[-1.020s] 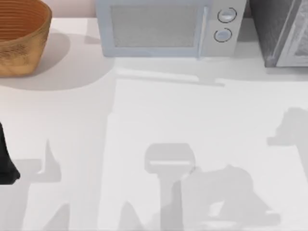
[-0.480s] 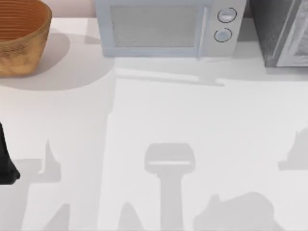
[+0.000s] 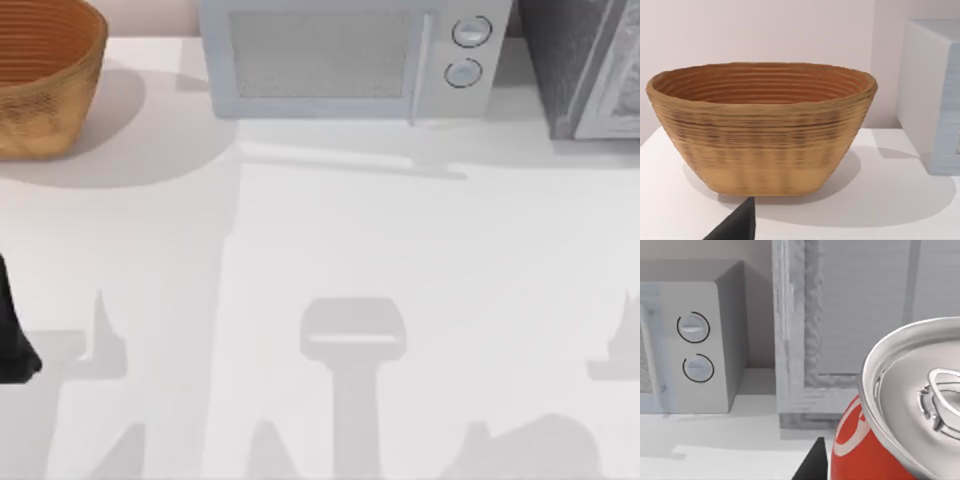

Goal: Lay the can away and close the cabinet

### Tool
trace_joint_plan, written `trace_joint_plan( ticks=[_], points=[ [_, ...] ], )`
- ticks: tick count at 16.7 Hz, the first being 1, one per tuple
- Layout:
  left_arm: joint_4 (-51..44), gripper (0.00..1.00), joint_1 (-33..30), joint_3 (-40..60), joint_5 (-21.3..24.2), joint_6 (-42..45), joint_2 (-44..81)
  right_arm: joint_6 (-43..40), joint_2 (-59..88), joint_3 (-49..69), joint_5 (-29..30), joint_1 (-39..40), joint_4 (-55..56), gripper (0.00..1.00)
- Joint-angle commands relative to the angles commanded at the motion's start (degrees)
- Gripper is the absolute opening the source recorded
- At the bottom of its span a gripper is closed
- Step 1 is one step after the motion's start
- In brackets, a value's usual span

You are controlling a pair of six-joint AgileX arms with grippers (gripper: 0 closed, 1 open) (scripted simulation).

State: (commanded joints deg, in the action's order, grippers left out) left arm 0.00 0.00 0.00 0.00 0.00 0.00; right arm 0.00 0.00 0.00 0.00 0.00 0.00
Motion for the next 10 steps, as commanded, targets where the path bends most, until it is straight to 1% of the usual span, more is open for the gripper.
trace_joint_plan(
  ticks=[6, 10],
  points=[
    [0.0, 1.0, 0.0, 0.0, 0.0, 0.0, 0.0, 0.16, 0.33, 0.67, 0.04, 0.21, 0.19, 0.0],
    [0.0, 1.0, 0.0, 0.0, 0.0, 0.0, 0.0, 0.38, 3.82, 7.53, 0.61, 0.93, -0.2, 0.0]
  ],
)
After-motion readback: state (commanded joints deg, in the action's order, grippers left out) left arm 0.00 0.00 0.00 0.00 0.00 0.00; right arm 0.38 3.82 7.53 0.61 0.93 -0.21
